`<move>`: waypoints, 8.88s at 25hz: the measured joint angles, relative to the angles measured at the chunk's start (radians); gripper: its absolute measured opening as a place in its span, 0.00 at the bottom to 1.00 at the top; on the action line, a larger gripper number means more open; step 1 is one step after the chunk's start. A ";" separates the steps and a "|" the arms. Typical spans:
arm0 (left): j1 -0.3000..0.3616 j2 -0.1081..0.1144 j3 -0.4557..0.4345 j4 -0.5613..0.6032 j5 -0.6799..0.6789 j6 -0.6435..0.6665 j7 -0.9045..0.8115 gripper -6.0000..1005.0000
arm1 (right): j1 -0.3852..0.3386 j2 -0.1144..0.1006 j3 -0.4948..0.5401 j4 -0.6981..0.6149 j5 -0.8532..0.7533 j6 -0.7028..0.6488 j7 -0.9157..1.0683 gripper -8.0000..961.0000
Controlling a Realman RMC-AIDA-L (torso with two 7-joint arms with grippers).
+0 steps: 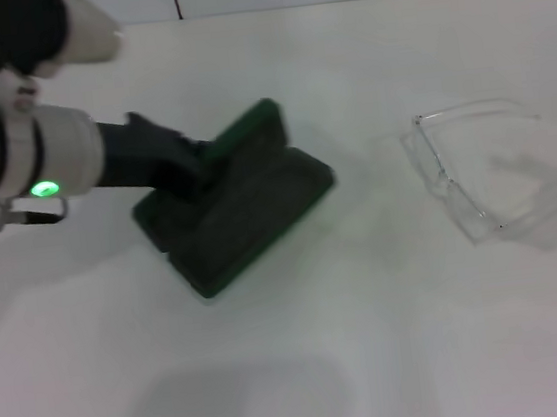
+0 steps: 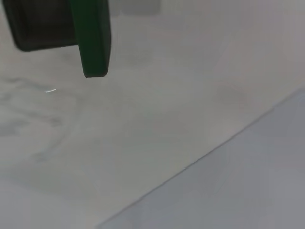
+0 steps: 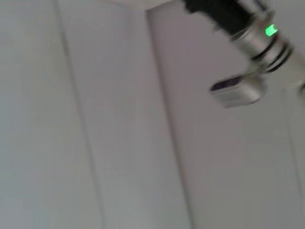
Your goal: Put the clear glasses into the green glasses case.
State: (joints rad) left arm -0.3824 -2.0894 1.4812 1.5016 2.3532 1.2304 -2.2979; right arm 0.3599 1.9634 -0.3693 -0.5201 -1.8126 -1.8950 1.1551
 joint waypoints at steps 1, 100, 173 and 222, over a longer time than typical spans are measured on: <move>0.009 0.000 0.028 0.019 -0.003 -0.010 0.014 0.20 | -0.007 0.000 0.032 0.000 0.004 -0.007 -0.007 0.85; 0.293 0.002 0.336 0.310 -0.358 -0.432 0.528 0.42 | 0.200 0.048 -0.457 -0.879 -0.618 0.081 1.204 0.73; 0.268 -0.001 0.354 0.212 -0.402 -0.439 0.578 0.42 | 0.348 0.057 -0.830 -0.596 -0.778 0.463 1.276 0.43; 0.286 0.001 0.317 0.167 -0.552 -0.431 0.657 0.41 | 0.155 0.047 -0.642 -1.053 -0.608 0.275 1.110 0.12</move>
State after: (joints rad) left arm -0.0967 -2.0884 1.7985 1.6684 1.8010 0.7996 -1.6405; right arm 0.5150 2.0100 -1.0109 -1.5730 -2.4202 -1.6204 2.2647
